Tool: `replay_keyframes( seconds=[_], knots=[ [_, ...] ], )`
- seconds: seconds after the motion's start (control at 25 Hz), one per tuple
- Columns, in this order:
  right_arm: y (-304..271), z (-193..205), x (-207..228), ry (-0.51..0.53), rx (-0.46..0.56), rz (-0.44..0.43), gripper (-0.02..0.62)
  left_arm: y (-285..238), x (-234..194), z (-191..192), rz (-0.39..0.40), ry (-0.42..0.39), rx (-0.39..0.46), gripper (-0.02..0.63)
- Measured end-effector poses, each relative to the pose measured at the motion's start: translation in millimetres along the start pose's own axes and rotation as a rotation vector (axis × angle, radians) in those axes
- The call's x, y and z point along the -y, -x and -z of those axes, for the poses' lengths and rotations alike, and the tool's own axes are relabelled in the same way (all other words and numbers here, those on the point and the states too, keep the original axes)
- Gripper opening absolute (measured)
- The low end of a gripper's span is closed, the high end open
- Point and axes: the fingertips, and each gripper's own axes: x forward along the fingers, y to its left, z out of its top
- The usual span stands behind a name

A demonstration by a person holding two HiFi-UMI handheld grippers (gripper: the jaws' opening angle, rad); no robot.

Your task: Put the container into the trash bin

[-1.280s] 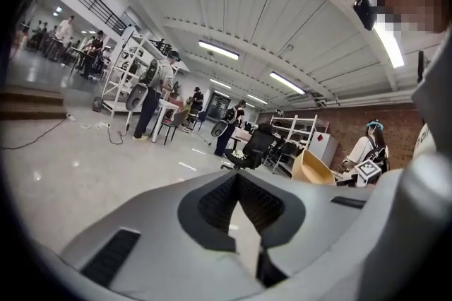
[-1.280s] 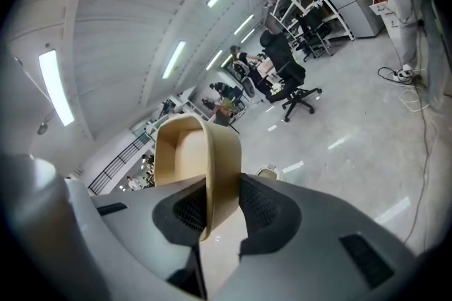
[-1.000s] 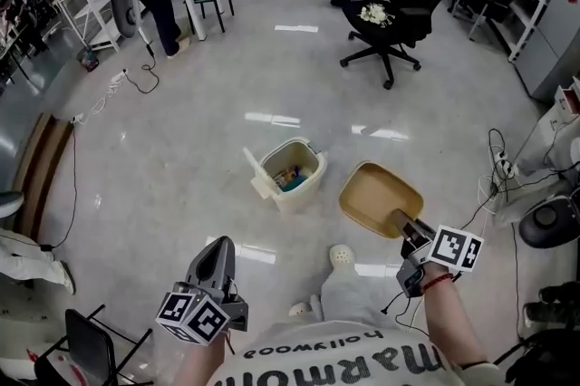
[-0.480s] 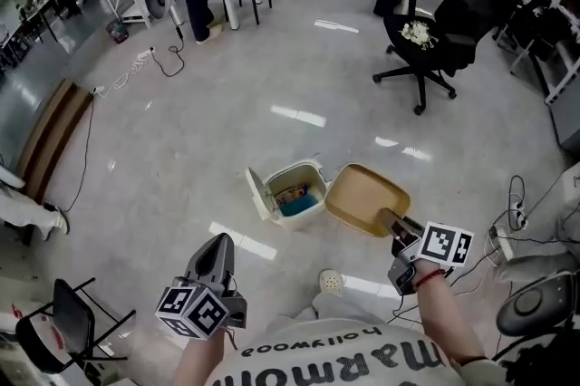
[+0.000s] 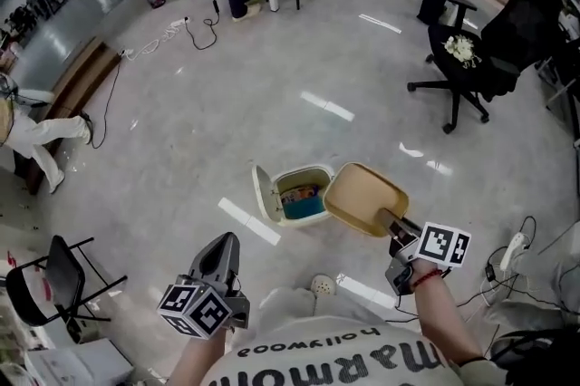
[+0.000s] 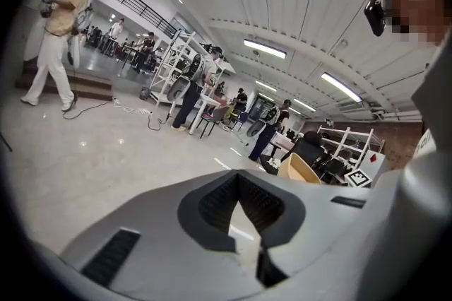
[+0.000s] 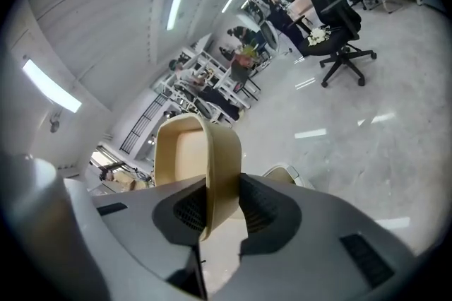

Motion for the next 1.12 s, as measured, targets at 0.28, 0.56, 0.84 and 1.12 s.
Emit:
replay_keyframes(
  seconds=[0.28, 0.56, 0.84, 1.12],
  knots=[
    [-42.0, 5.2, 8.6, -0.031, -0.072, 0.003, 0.086, -12.2, -14.7, -0.1, -0.034, 0.009, -0.034, -0.006],
    [-68.1, -11.6, 7.5, -0.048, -0.083, 0.049, 0.086, -57.9, -43.1, -18.1, -0.047, 0.005, -0.088, -0.003],
    [-98.8, -28.3, -2.0, -0.092, -0.047, 0.108, 0.086, -114.7, -67.9, -70.2, 0.070, 0.015, -0.052, -0.006],
    [-141.2, -44.6, -14.0, -0.115, -0.012, 0.135, 0.086, -161.2, -103.4, -81.2, 0.089, -0.050, -0.176, -0.008]
  ],
)
